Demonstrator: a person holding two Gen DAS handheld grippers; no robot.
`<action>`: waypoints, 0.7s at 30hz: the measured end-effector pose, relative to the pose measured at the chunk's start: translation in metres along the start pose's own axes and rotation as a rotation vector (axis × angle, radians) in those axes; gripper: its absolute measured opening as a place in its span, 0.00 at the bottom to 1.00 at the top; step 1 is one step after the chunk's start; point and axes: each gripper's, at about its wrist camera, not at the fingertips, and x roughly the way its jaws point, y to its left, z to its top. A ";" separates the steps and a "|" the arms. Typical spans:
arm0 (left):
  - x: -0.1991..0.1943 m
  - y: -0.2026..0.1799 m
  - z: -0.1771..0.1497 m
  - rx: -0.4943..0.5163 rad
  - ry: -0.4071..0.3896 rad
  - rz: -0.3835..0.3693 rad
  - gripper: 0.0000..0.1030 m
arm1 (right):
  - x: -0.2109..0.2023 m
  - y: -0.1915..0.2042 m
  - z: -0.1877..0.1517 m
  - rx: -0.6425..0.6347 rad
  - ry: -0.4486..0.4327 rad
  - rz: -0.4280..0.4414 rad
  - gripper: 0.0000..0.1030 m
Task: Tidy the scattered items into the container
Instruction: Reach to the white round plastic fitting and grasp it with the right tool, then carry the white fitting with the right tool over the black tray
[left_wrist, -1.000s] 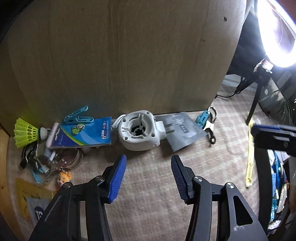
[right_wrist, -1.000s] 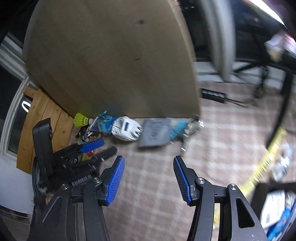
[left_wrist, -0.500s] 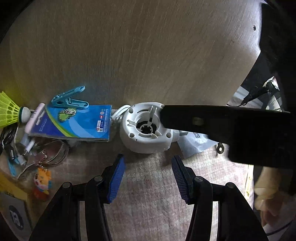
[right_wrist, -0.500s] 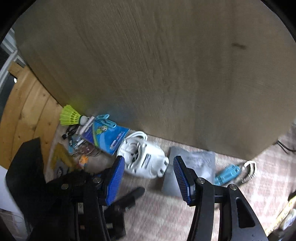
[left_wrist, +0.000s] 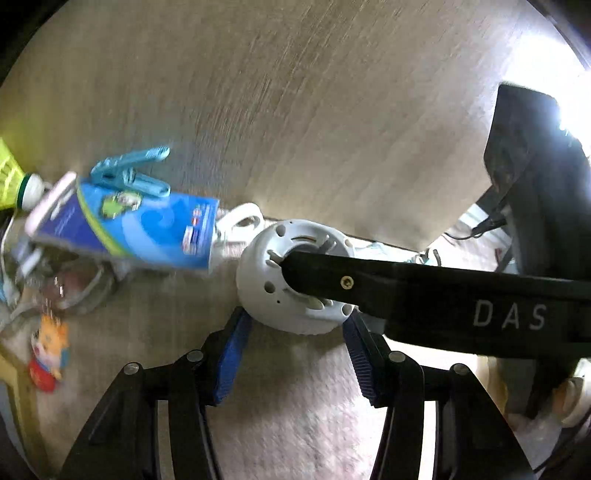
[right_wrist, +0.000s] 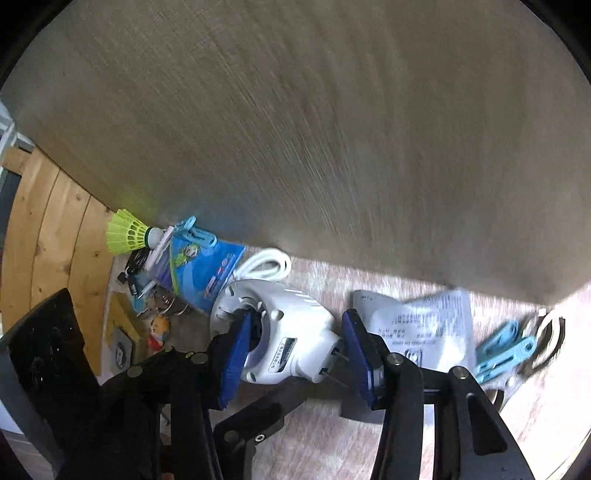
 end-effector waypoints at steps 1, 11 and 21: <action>-0.001 -0.001 -0.003 -0.002 -0.001 -0.002 0.54 | -0.001 -0.002 -0.004 0.014 0.005 0.012 0.45; -0.024 -0.036 -0.084 0.005 0.016 0.012 0.54 | -0.020 -0.001 -0.080 0.077 0.008 0.048 0.45; -0.083 -0.112 -0.139 0.130 -0.001 -0.013 0.54 | -0.095 -0.001 -0.157 0.121 -0.089 0.067 0.45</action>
